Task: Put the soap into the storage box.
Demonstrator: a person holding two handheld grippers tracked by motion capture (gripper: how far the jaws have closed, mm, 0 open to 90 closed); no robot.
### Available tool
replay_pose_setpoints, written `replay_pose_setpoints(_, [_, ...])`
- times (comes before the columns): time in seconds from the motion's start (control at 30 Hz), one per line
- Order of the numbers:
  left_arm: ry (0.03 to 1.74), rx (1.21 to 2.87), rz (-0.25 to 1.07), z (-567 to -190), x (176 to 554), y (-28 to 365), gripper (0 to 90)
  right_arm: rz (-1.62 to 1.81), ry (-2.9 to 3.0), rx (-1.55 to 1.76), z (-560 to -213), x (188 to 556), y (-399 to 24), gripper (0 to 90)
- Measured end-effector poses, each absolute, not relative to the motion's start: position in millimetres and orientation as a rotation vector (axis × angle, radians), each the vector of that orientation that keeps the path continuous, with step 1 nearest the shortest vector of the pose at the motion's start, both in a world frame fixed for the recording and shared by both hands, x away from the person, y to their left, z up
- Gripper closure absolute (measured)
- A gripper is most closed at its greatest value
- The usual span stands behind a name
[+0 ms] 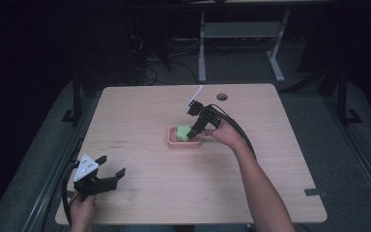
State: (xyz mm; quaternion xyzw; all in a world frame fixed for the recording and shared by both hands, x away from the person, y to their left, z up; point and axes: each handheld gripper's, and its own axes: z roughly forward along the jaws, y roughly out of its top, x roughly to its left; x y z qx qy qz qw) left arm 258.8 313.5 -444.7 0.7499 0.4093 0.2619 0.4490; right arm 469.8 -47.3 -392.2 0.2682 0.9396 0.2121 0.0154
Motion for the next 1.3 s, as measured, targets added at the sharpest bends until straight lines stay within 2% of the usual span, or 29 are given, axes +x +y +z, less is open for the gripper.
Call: replay_pose_setpoints(1.3, [1.014, 1.878, 0.645, -446.4, 258.7, 311.7, 14.2, 0.701, 2.897, 0.941, -390.0, 432.9, -114.0, 22.3])
